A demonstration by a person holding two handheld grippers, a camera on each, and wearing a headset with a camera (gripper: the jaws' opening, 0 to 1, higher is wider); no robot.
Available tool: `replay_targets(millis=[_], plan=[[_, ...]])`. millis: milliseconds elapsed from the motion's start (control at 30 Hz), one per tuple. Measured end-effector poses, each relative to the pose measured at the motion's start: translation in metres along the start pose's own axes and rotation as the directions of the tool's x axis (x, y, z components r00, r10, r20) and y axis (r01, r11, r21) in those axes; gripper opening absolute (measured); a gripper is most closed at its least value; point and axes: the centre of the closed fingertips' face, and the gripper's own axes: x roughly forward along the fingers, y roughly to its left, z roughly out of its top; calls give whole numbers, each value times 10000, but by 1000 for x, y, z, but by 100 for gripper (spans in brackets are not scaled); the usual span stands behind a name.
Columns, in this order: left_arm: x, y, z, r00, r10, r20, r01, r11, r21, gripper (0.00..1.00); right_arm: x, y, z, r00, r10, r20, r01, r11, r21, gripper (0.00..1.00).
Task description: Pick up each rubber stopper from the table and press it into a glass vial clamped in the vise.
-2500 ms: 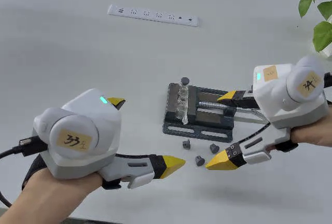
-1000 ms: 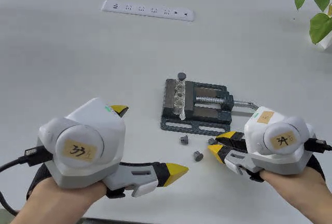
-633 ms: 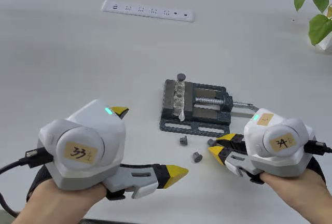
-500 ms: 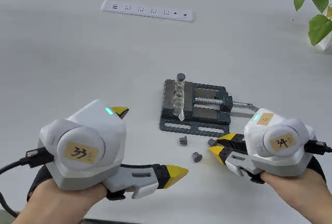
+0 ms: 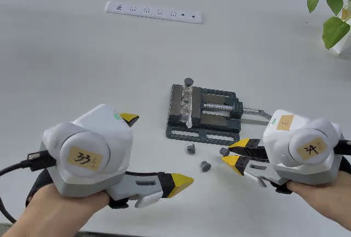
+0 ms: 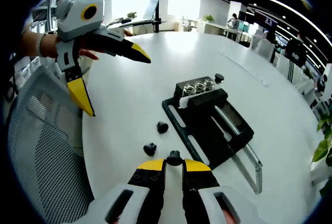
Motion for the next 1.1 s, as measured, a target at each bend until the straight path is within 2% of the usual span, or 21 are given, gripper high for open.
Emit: replay_targets(millis=[67, 100, 133, 167, 233, 267, 333, 467, 567, 600, 733, 833, 967, 1100], plan=[[3, -4, 2, 9996, -255, -74, 259, 9985, 483, 80, -6, 3, 6, 9993, 337, -164, -345, 9982, -487, 8], [3, -6, 3, 9994, -327, -80, 332, 9970, 692, 79, -8, 4, 9, 9990, 424, -135, -430, 9978, -512, 8], [4, -11, 5, 9990, -438, -96, 445, 9945, 945, 78, -12, 9, 11, 9962, 820, -301, -837, 9947, -600, 8], [6, -14, 7, 9984, -552, -105, 561, 9926, 1080, 76, -14, 9, 14, 9949, 951, -348, -974, 9927, -708, 8], [8, -18, 9, 9972, -735, -128, 746, 9854, 1532, 72, -21, 14, 19, 9884, 1388, -622, -1439, 9858, -860, 8], [9, -24, 12, 9963, -856, -101, 860, 9805, 1768, 68, -24, 16, 23, 9846, 1591, -723, -1658, 9813, -979, 8], [11, -31, 16, 9946, -1021, -172, 1035, 9722, 2101, 62, -28, 17, 26, 9789, 1819, -936, -1921, 9745, -1157, 8], [15, -44, 24, 9909, -1340, -100, 1319, 9563, 2608, 51, -38, 24, 32, 9597, 2295, -1620, -2571, 9500, -1770, 8], [19, -51, 28, 9879, -1548, -122, 1513, 9417, 3005, 46, -42, 27, 37, 9499, 2455, -1935, -2839, 9367, -2051, 8], [20, -54, 31, 9860, -1665, -29, 1583, 9316, 3272, 44, -44, 29, 40, 9472, 2499, -2011, -2914, 9323, -2143, 8], [21, -61, 36, 9823, -1871, -44, 1763, 9174, 3569, 36, -45, 33, 43, 9325, 2693, -2405, -3249, 9165, -2333, 8], [22, -65, 38, 9793, -2018, -145, 1912, 8998, 3923, 32, -45, 35, 47, 9295, 2740, -2471, -3330, 9114, -2418, 8], [21, -73, 43, 9733, -2286, -192, 2153, 8814, 4204, 20, -45, 38, 51, 9243, 2834, -2558, -3448, 9073, -2407, 8], [22, -72, 43, 9746, -2217, -319, 2122, 8685, 4479, 16, -46, 41, 50, 9190, 2891, -2681, -3551, 9024, -2442, 8]])
